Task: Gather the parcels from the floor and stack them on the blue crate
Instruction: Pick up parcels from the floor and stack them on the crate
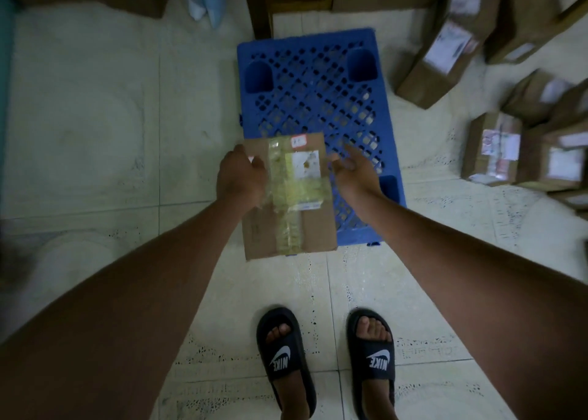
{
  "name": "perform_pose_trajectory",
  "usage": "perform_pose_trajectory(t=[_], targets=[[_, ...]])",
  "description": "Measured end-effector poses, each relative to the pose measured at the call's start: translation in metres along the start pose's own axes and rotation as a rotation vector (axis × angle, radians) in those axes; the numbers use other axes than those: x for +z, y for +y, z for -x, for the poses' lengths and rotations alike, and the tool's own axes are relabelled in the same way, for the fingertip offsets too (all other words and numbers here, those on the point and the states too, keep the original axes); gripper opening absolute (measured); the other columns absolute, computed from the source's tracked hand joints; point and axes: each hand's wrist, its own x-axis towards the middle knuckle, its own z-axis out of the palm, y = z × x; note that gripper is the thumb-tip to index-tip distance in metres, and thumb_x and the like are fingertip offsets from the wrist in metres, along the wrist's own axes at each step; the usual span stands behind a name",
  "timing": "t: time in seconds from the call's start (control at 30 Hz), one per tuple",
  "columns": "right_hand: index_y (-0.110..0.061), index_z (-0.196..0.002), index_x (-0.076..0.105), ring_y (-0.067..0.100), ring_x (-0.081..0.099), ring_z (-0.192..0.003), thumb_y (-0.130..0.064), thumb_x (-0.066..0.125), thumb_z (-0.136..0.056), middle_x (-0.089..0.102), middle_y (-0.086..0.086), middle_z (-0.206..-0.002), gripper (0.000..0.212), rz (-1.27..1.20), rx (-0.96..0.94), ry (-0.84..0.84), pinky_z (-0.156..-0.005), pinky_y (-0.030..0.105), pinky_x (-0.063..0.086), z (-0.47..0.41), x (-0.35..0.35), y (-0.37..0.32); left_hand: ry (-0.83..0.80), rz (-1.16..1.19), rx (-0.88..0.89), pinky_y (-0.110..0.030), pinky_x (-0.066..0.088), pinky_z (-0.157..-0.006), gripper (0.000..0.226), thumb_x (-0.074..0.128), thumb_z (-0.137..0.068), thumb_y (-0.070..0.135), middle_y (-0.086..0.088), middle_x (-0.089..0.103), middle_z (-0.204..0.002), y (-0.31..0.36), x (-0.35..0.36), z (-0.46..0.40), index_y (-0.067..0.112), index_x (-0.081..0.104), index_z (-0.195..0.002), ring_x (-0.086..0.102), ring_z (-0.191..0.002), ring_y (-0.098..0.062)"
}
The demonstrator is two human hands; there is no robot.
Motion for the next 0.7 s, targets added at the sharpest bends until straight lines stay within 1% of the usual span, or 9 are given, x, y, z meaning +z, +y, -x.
perform_pose_trajectory(t=[0.07,0.1,0.13,0.2,0.33,0.43,0.53,0.63,0.7], targets=[[-0.021,-0.15,0.033,0.028,0.048,-0.132,-0.033,0.046,-0.101,0.055,0.005,-0.132,0.053,0.038,-0.025,0.017,-0.108,0.043,0.042,0.015,-0.023,-0.031,-0.015,0.077,0.008,-0.032,0.046,-0.074,0.024,0.046,-0.097,0.025,-0.018,0.061,-0.108,0.029,-0.026,0.004,0.004,0.054,-0.104,0.06,-0.099,-0.032],[-0.021,-0.15,0.034,0.028,0.047,-0.133,-0.033,0.045,-0.101,0.053,0.005,-0.138,0.052,0.055,-0.041,0.025,-0.108,0.044,0.041,0.022,-0.034,-0.044,-0.016,0.097,0.02,-0.032,0.046,-0.073,0.021,0.045,-0.098,0.024,-0.017,0.062,-0.103,0.042,-0.037,0.008,0.006,0.054,-0.1,0.061,-0.096,-0.033],[-0.02,-0.15,0.035,0.029,0.045,-0.134,-0.033,0.044,-0.102,0.048,0.006,-0.145,0.051,0.062,-0.068,0.039,-0.108,0.042,0.041,0.029,-0.048,-0.06,-0.009,0.115,0.047,-0.034,0.048,-0.074,0.021,0.045,-0.098,0.025,-0.017,0.062,-0.1,0.059,-0.051,0.011,0.006,0.055,-0.099,0.061,-0.095,-0.033],[-0.018,-0.149,0.036,0.028,0.044,-0.135,-0.032,0.042,-0.102,0.043,0.007,-0.151,0.05,0.077,-0.106,0.059,-0.105,0.036,0.039,0.045,-0.076,-0.092,0.001,0.141,0.082,-0.04,0.051,-0.079,0.028,0.045,-0.099,0.026,-0.02,0.062,-0.102,0.091,-0.077,0.019,0.002,0.057,-0.103,0.062,-0.096,-0.036],[-0.019,-0.146,0.042,0.025,0.047,-0.132,-0.034,0.045,-0.1,0.051,0.008,-0.143,0.048,0.027,-0.138,0.141,-0.099,0.024,0.037,0.069,-0.13,-0.142,-0.005,0.125,0.154,-0.04,0.05,-0.081,0.034,0.043,-0.1,0.03,-0.02,0.064,-0.104,0.151,-0.116,0.029,0.002,0.058,-0.11,0.061,-0.095,-0.036],[-0.02,-0.144,0.045,0.022,0.047,-0.132,-0.036,0.048,-0.099,0.051,0.005,-0.143,0.048,-0.018,-0.145,0.212,-0.093,0.018,0.031,0.083,-0.172,-0.165,-0.054,0.114,0.237,-0.037,0.048,-0.079,0.035,0.042,-0.101,0.03,-0.018,0.064,-0.094,0.192,-0.141,0.038,0.002,0.063,-0.103,0.059,-0.087,-0.032],[-0.022,-0.142,0.047,0.023,0.051,-0.126,-0.038,0.047,-0.099,0.055,0.004,-0.14,0.046,-0.077,-0.129,0.285,-0.093,0.022,0.037,0.099,-0.219,-0.187,-0.079,0.105,0.332,-0.041,0.05,-0.079,0.037,0.043,-0.1,0.027,-0.017,0.061,-0.082,0.245,-0.169,0.048,-0.001,0.061,-0.085,0.058,-0.08,-0.03],[-0.026,-0.137,0.052,0.022,0.055,-0.118,-0.046,0.044,-0.098,0.059,0.004,-0.133,0.044,-0.102,-0.149,0.352,-0.094,0.032,0.044,0.112,-0.268,-0.193,-0.083,0.132,0.363,-0.042,0.054,-0.084,0.029,0.048,-0.097,0.022,-0.016,0.068,-0.095,0.303,-0.177,0.054,0.002,0.068,-0.095,0.063,-0.09,-0.031],[-0.023,-0.133,0.054,0.018,0.053,-0.114,-0.044,0.041,-0.1,0.059,-0.001,-0.123,0.041,-0.127,-0.143,0.395,-0.092,0.03,0.04,0.123,-0.303,-0.185,-0.105,0.141,0.359,-0.042,0.054,-0.081,0.027,0.047,-0.096,0.022,-0.015,0.069,-0.096,0.341,-0.167,0.064,0.006,0.069,-0.097,0.064,-0.09,-0.031]])
